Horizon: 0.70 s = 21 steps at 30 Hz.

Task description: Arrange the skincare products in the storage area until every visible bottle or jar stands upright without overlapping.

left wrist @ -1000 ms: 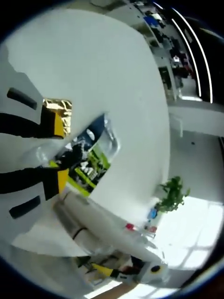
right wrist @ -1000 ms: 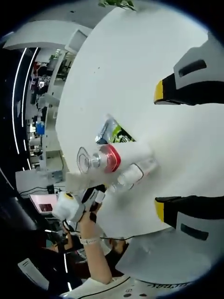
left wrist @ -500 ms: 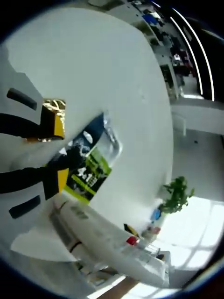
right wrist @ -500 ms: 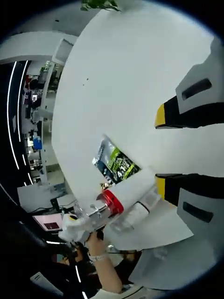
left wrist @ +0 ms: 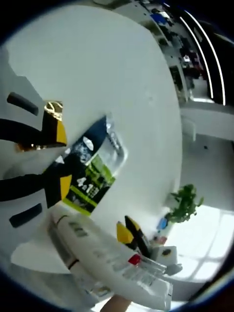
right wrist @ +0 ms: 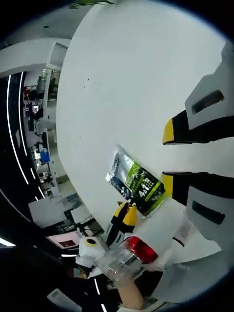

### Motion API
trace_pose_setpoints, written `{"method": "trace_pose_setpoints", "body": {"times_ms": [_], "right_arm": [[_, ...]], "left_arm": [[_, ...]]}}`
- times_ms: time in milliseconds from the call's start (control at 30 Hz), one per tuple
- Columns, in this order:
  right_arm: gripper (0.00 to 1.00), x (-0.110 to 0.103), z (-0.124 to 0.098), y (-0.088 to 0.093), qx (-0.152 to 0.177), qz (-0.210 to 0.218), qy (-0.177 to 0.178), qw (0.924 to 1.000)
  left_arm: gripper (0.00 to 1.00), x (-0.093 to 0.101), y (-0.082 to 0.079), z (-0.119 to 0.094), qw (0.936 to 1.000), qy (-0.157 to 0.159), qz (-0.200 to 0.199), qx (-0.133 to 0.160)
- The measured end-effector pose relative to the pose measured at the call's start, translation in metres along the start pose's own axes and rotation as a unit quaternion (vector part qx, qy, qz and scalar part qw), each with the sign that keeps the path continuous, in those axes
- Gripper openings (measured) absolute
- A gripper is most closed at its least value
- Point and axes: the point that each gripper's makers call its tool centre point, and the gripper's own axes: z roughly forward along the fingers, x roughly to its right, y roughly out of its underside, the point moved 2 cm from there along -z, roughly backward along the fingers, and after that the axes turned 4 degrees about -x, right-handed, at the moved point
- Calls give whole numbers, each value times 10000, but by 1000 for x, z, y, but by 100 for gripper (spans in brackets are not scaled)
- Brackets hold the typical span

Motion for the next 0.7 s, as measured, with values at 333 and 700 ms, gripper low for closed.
{"method": "trace_pose_setpoints", "body": {"times_ms": [333, 700], "right_arm": [[26, -18, 38, -2, 86, 959, -552, 9938], [20, -25, 58, -6, 120, 1161, -747, 9904]], "left_arm": [[17, -7, 0, 5, 10000, -2, -59, 7], [15, -15, 0, 13, 9997, 45, -211, 59]]}}
